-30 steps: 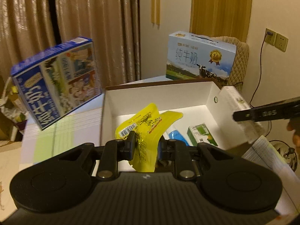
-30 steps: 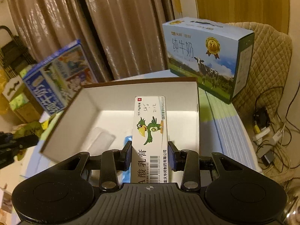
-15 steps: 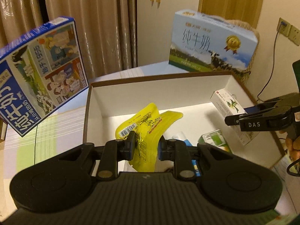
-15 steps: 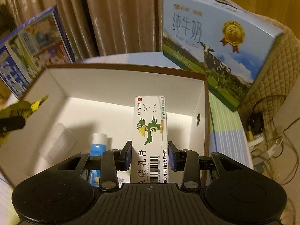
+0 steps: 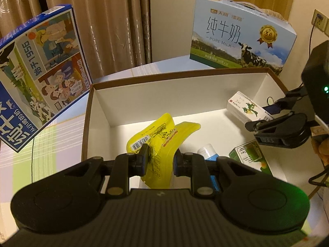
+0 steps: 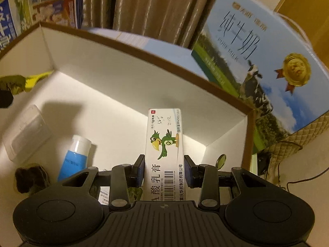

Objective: Organize objects
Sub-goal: 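Lower the yellow packet and ointment box into the box and open both tools, then withdraw both tools from the box back over the table items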

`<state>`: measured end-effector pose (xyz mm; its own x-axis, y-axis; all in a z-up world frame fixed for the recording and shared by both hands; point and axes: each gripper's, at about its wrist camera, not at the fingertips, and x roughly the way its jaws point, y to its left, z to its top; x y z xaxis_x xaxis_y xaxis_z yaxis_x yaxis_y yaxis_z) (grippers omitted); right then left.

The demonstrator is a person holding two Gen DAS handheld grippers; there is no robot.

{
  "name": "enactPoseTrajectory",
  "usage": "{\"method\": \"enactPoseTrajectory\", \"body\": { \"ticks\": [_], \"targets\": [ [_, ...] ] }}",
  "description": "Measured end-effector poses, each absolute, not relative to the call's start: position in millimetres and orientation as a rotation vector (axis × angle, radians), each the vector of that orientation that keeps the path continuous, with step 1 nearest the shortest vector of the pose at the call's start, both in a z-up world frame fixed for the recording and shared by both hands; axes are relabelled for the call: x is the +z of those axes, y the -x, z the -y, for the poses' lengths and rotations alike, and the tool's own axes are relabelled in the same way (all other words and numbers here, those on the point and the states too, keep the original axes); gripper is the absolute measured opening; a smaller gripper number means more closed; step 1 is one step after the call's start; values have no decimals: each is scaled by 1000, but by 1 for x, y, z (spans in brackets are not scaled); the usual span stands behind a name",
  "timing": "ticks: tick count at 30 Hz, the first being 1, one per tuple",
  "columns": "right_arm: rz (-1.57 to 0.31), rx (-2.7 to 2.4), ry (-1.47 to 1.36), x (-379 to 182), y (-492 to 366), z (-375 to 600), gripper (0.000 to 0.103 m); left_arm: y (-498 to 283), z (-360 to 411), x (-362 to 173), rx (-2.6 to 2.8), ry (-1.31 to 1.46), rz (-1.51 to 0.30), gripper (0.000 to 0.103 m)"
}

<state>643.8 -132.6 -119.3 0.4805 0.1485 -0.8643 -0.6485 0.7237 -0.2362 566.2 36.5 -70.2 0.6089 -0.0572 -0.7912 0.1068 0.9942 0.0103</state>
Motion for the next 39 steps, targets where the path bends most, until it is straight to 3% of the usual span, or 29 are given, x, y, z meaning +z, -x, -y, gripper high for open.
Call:
{"method": "enactPoseTrajectory", "body": {
  "ticks": [7,24,27,31,33,36,39],
  "targets": [
    [-951,504,567,-122,-648,134,36,-572,-38,-75,-91,-56,-918,15],
    [-965,627,146,-71,-613,186,43,-567,-36,-75,-109,-11,-959,16],
    [-979,630,101,-64,-604,196,44,-558,-36,-69,-105,1,-966,25],
    [-981,631,67,-54,-586,209,53,-542,-35,-58,-103,41,-975,63],
    [-984,628,52,-48,-577,213,62,-532,-35,-52,-105,46,-961,70],
    [-977,630,36,-40,-564,218,65,-516,-34,-40,-101,52,-939,82],
    [-971,627,22,-32,-551,221,67,-501,-33,-30,-101,68,-924,84]
  ]
}}
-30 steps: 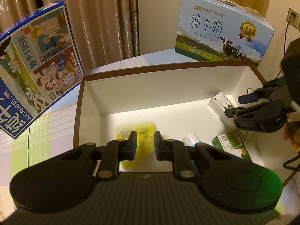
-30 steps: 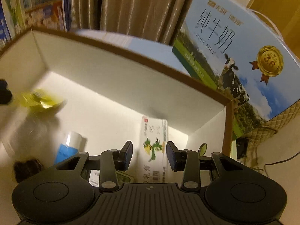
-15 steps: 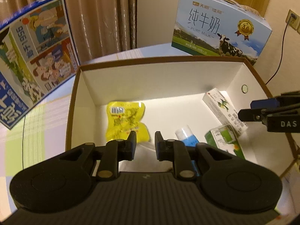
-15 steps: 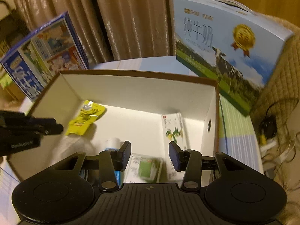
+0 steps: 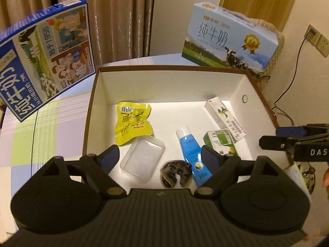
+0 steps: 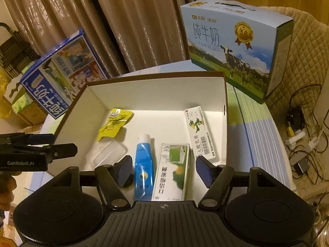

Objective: Organize objects
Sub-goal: 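Withdraw both tools from the box back over the table items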

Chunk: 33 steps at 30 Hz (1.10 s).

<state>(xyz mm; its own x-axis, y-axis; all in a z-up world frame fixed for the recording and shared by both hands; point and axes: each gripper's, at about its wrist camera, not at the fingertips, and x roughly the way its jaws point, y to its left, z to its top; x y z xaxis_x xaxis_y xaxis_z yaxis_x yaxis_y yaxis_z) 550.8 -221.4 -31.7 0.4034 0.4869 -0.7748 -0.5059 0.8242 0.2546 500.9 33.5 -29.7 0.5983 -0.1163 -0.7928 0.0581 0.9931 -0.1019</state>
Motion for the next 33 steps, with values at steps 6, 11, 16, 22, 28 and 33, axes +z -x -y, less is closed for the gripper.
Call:
{"method": "enactPoseTrajectory", "body": {
  "ticks": [6,11,16,22,28,33],
  "targets": [
    [-950,629,13,-15,-525,225,68,-473,-28,-11,-81,67,-897,88],
    [-932,630,1,-3,-504,231,68,-450,-26,1,-73,90,-881,89],
    [-912,624,-30,8,-485,244,69,-424,-27,8,-64,105,-868,89],
    [-897,627,-48,17,-460,254,69,-394,-32,11,-62,137,-864,89],
    [-916,633,-40,13,-436,259,69,-363,-39,7,-46,164,-884,89],
    [-937,631,-41,8,-421,264,69,-341,-47,0,-21,185,-908,89]
  ]
}}
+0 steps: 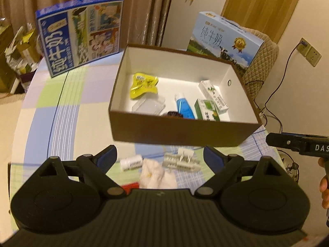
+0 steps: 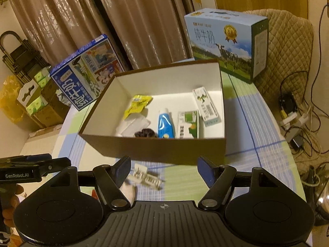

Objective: Organize objects
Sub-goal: 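Withdraw both tools from the box back over the table items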

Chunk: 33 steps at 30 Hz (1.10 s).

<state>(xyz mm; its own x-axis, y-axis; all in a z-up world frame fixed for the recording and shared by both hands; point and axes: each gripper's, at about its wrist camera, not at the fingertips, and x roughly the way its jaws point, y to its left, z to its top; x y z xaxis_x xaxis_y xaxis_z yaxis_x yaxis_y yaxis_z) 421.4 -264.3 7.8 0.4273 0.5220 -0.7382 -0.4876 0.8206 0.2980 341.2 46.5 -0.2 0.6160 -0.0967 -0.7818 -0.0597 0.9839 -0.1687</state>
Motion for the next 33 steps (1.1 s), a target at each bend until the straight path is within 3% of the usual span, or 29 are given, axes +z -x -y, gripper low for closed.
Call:
{"method": "enactPoseTrajectory", "body": {
  "ticks": [33],
  "targets": [
    [-1063,664,-16,-35,-375,253,69,-270,-61,-40,35,253,-990,88]
  ]
}}
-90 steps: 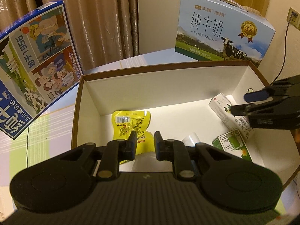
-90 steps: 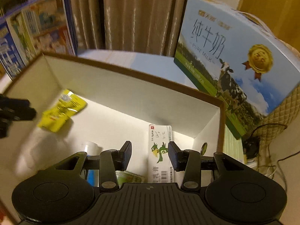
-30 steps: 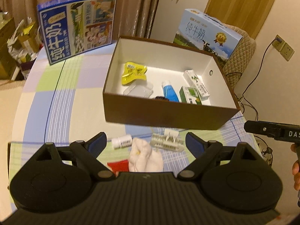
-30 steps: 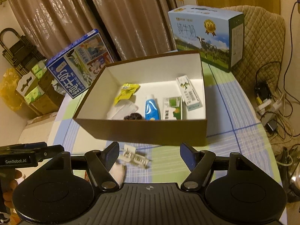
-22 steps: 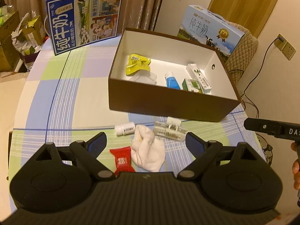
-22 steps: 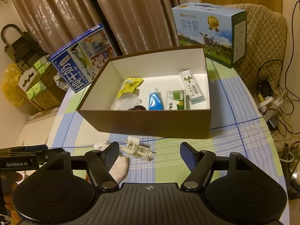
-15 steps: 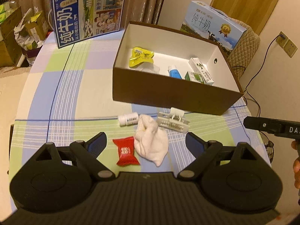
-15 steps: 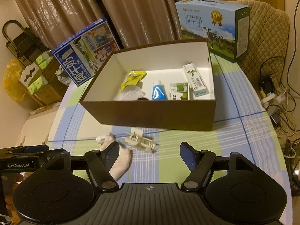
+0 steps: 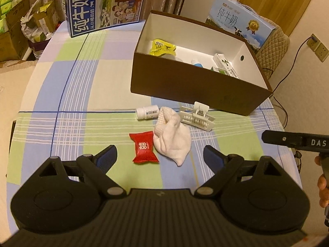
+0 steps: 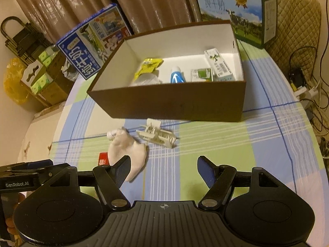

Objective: Organize objects
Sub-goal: 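Withdraw both tools from the box back over the table items, then grasp the white towel with the right tool while the left tool grasps the red candy packet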

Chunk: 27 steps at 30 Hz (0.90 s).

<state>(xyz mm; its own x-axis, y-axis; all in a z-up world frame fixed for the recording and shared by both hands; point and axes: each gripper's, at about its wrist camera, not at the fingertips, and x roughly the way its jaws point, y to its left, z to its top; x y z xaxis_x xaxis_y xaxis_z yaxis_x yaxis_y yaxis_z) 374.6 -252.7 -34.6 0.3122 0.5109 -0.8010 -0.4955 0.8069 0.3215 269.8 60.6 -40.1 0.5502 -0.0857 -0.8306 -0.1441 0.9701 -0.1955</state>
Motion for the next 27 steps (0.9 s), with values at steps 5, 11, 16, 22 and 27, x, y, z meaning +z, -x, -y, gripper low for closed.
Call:
{"method": "enactPoseTrajectory", "body": {
  "ticks": [5,11,16,22,27],
  "targets": [
    [-1077,673,14,-43,-370,248,69,-267,-59,-47,30,247,-995,88],
    [-1093,679,42,-53,-369,244,69,-268,-57,-56,32,229,-1005,84],
    [-1101,684,40,-57,-369,245,69,-269,-59,-63,41,217,-1024,81],
    [-1099,712,41,-58,-371,239,69,-271,-62,-68,62,202,-1034,80],
    [-1116,733,58,-68,-372,222,69,-275,-69,-74,88,186,-1053,80]
  ]
}}
